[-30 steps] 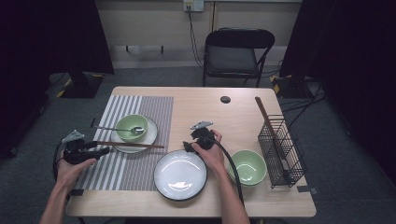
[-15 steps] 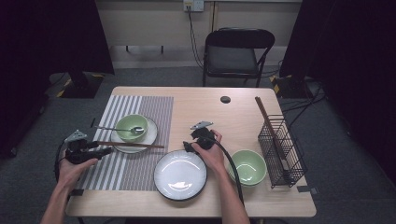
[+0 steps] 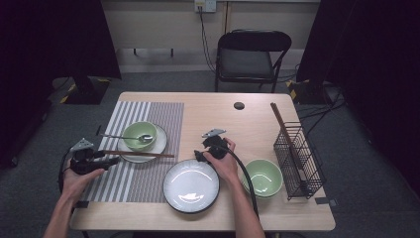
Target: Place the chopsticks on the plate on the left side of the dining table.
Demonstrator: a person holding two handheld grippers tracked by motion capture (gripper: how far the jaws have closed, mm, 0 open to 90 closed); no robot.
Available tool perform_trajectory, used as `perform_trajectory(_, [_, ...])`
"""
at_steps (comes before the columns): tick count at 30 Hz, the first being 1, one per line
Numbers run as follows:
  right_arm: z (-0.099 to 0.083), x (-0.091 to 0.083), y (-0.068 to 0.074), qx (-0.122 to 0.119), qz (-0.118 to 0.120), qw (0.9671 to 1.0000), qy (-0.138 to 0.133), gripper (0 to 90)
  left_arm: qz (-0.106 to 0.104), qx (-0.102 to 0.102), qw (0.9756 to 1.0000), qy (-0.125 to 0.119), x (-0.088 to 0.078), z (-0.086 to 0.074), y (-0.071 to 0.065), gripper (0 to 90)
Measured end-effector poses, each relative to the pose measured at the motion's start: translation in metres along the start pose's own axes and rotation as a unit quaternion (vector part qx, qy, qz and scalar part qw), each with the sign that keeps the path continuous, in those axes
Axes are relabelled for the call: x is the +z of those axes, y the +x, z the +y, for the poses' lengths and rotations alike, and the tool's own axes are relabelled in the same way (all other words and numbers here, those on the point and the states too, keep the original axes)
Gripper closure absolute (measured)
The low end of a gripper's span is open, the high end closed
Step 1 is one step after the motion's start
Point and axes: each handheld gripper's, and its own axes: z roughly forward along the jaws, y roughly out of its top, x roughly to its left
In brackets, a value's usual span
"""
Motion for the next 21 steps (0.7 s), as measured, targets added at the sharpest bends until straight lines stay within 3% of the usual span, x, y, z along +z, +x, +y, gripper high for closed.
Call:
perform_trajectory(4, [0.0000,0.0000,0.0000,0.000,0.000,1.0000,0.000,16.3,-0.001,-0.007,1.0000,0.000,0.0006,-0.0018,0.0017,25.6])
perform_trajectory(18, [0.0000,0.0000,0.0000,0.000,0.000,1.0000,0.000,16.3,0.003,0.016,0.9999,-0.002,0.0018,0.0000,-0.0024,27.4])
perform_trajectory(21, [0.0000,0.0000,0.0000,0.000,0.000,1.0000,0.000,16.3,0.004,0.002,1.0000,-0.003,0.0012,-0.0004,0.0002,25.6])
